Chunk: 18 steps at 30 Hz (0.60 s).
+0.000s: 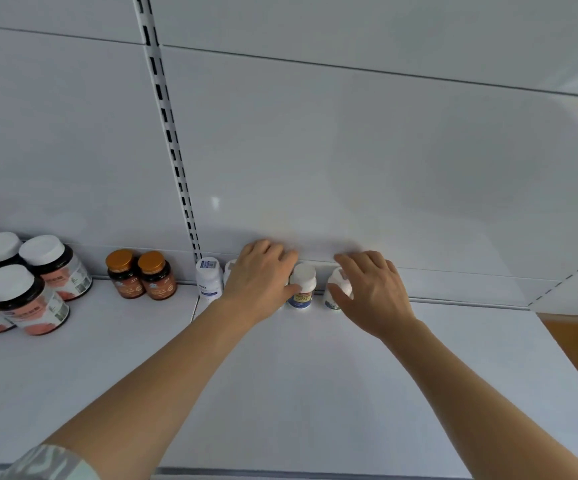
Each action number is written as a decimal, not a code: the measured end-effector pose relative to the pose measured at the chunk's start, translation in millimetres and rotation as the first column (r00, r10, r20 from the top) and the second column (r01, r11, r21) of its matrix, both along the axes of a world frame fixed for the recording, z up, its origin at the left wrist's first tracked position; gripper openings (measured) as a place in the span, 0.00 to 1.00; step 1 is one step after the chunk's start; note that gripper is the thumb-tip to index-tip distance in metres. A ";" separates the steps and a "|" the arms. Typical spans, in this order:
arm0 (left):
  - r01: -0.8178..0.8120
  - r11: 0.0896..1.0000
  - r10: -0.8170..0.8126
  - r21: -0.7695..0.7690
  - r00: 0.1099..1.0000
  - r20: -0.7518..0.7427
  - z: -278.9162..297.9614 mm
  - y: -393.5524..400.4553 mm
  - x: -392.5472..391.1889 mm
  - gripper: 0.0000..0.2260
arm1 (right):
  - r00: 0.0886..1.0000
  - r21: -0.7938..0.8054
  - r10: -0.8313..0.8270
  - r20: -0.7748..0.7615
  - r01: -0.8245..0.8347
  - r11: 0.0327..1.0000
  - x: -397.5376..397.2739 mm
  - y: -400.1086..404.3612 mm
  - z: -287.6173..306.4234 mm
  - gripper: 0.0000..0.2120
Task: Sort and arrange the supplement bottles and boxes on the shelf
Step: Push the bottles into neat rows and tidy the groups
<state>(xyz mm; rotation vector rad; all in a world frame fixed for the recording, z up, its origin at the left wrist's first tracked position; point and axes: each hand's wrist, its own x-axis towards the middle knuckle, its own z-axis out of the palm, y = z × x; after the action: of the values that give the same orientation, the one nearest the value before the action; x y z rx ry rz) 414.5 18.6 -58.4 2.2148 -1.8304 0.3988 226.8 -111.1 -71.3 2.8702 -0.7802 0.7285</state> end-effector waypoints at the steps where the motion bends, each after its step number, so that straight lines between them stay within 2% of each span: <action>1: 0.030 0.999 -0.030 -0.028 1.000 -0.005 -2.3 -3.9 -6.4 0.23 | 1.000 -0.003 -0.013 0.005 0.013 1.000 -6.9 -3.2 0.3 0.21; 4: 0.092 0.991 -0.093 -0.099 0.996 -0.002 -8.9 -16.8 -27.2 0.23 | 0.999 -0.015 -0.041 -0.007 0.041 0.999 -27.1 -11.6 -0.9 0.22; 8: 0.112 0.990 -0.115 -0.090 0.993 -0.022 -18.4 -31.6 -49.5 0.22 | 0.997 -0.008 -0.068 -0.035 0.067 0.998 -45.4 -20.6 -5.1 0.23; 13: 0.061 0.996 -0.063 -0.062 0.997 -0.036 -32.0 -41.5 -65.6 0.22 | 0.998 0.001 -0.022 -0.054 0.022 1.000 -53.3 -34.0 -13.1 0.19; 18: -0.005 0.994 0.004 -0.114 1.000 -0.011 -37.0 -47.4 -77.5 0.17 | 0.997 -0.006 0.041 -0.059 -0.042 0.999 -52.7 -44.9 -22.6 0.16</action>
<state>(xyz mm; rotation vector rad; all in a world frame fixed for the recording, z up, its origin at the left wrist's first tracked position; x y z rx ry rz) 337.0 -28.8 -95.3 2.1416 -1.7519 0.4791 174.1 -156.0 -94.0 2.8951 -0.7113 0.6471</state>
